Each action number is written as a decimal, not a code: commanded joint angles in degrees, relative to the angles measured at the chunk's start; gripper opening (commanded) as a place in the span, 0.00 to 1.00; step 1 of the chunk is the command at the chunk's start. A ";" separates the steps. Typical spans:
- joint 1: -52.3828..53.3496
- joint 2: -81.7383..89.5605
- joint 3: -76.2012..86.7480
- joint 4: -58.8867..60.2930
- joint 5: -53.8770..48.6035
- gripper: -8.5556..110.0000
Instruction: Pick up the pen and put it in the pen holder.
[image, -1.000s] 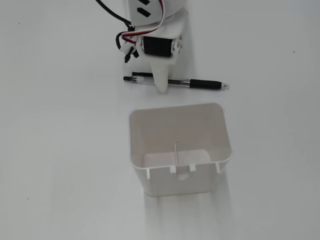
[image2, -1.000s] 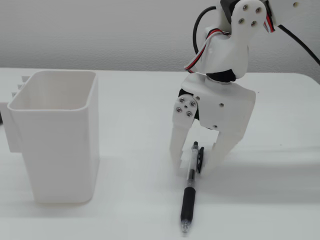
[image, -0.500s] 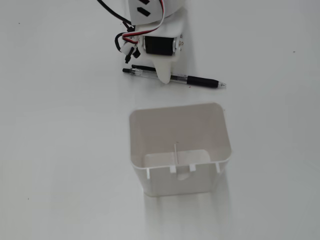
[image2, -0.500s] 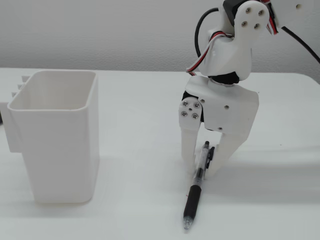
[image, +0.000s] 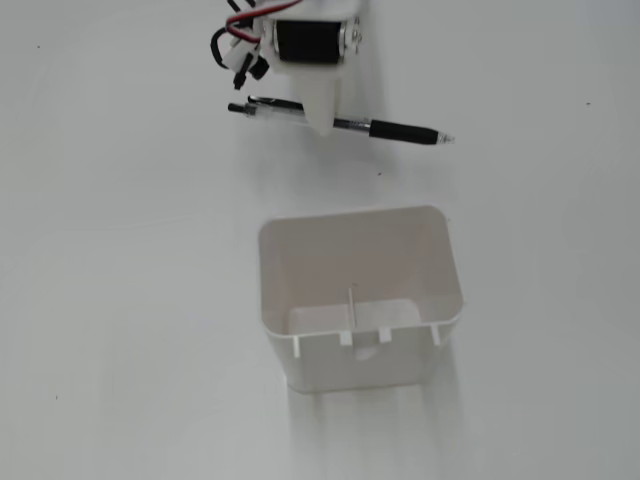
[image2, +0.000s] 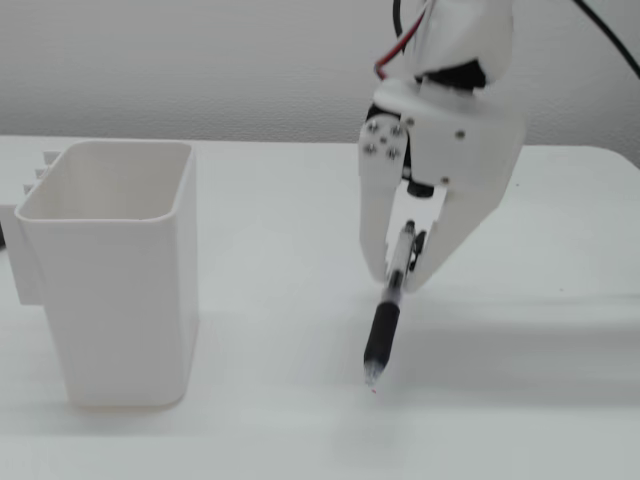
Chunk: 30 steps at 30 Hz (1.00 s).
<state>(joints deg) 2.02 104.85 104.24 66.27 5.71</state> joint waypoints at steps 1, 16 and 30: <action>-0.09 9.49 -10.37 5.54 -2.55 0.07; -0.53 3.25 -31.11 -10.81 -45.00 0.07; 2.99 -12.48 -31.11 -34.01 -61.96 0.07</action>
<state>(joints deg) 4.22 92.37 75.76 36.39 -54.58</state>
